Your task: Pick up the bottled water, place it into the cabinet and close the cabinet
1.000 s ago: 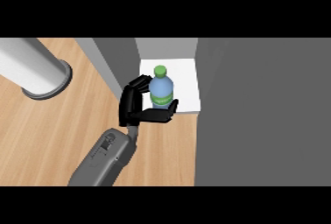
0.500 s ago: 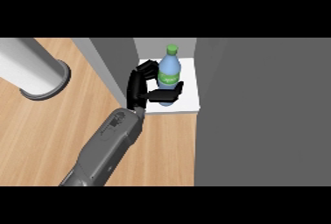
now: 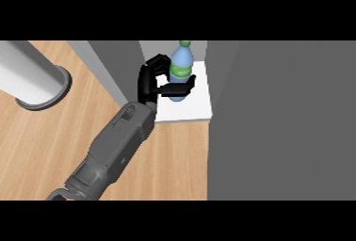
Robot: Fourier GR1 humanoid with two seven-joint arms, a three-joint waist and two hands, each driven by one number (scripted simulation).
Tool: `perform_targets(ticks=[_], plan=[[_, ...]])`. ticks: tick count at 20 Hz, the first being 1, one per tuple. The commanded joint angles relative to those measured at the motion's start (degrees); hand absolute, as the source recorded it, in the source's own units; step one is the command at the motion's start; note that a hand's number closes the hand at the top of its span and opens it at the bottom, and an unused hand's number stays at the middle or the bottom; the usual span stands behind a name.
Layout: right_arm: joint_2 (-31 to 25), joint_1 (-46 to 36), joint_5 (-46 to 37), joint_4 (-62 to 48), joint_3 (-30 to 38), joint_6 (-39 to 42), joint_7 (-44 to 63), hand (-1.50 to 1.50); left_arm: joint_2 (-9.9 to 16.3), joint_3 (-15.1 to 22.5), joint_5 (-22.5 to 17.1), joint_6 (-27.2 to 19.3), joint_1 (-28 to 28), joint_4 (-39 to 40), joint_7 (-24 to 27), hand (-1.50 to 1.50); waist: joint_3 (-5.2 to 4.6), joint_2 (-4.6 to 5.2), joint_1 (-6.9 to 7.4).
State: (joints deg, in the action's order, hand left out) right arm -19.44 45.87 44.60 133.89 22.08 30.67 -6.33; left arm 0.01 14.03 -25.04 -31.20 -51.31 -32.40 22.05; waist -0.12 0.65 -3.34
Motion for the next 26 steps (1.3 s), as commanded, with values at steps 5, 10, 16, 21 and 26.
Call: perform_targets(ticks=[5, 10, 16, 21, 26], plan=[[-1.5, 2.1, 7.4, 5.6, 3.6, 0.1, 1.7, -1.50, 0.3, -2.8, 0.9, -0.6, -8.3, 11.8, 4.1, 1.50, 0.02, 0.09, -0.24], [0.7, 0.2, 3.1, 3.8, -0.7, 0.5, 1.2, -1.50, 0.0, -0.9, 1.6, -3.0, -12.6, 16.7, 3.4, -1.50, 0.06, 0.39, -0.99], [-0.6, 0.0, 4.8, 4.5, 0.9, 0.5, 1.4, -1.50, 0.0, -3.8, 1.7, -2.5, -15.3, 22.1, 4.2, -1.50, 0.00, 0.80, -1.33], [0.2, 1.4, 5.1, 6.4, 1.3, 0.0, 1.5, -1.50, 2.1, -3.4, 3.1, 0.3, -17.2, 23.5, 5.3, -1.50, -0.01, 0.49, -1.12], [0.6, -1.3, 1.9, 4.4, 0.1, -0.3, 1.1, -1.50, 0.0, -6.8, 0.5, 3.3, -17.4, 21.0, 10.8, -1.50, 0.00, 0.58, -0.81]])
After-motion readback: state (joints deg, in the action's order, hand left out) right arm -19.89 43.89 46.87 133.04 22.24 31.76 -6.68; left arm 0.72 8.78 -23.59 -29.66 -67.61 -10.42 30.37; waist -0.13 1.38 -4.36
